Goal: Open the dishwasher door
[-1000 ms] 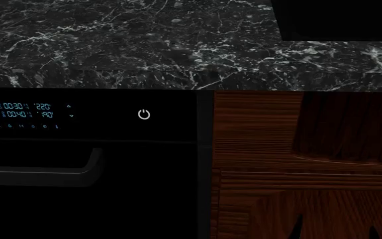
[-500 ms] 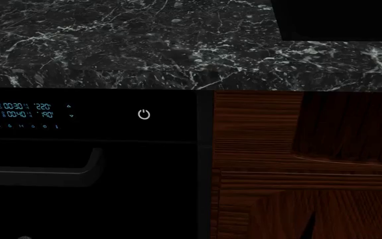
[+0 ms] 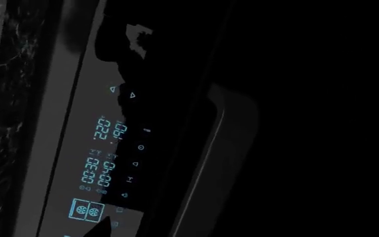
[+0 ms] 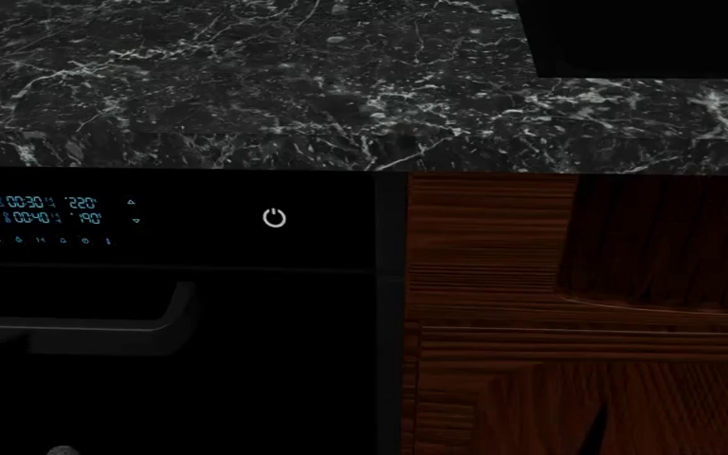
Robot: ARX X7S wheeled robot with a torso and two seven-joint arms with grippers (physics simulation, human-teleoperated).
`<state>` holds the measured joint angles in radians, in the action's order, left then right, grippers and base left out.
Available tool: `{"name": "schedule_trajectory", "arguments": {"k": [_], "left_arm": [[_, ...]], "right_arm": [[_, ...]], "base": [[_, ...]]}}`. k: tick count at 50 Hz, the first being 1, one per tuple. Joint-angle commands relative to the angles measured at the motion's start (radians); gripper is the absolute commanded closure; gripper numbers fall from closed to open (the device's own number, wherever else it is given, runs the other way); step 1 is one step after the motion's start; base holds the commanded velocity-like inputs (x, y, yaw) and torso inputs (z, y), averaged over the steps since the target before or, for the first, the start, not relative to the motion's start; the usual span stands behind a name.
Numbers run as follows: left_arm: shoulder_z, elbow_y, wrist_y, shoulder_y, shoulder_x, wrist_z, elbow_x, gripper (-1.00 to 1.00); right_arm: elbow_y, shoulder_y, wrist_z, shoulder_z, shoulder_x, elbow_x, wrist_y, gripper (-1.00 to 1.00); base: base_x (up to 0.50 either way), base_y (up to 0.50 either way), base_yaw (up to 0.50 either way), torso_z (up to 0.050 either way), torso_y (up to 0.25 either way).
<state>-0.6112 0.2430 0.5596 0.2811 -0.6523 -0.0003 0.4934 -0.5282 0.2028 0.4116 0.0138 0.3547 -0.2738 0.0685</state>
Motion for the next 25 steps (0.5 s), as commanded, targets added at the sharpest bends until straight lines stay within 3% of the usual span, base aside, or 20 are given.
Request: {"name": "schedule_trajectory", "arguments": {"k": [1, 25], "left_arm": [[-0.053, -0.073, 0.002, 0.071, 0.003, 0.028, 0.053, -1.0], [-0.12, -0.238, -0.069, 0.178, 0.064, 0.021, 0.081, -1.0]], "right_arm": [[-0.012, 0.001, 0.004, -0.001, 0.007, -0.004, 0.004, -1.0], [-0.017, -0.007, 0.01, 0.004, 0.013, -0.01, 0.009, -1.0]], "base": [[0.0, 0.0, 0.0, 0.0, 0.0], [0.0, 0.0, 0.0, 0.0, 0.0]]}}
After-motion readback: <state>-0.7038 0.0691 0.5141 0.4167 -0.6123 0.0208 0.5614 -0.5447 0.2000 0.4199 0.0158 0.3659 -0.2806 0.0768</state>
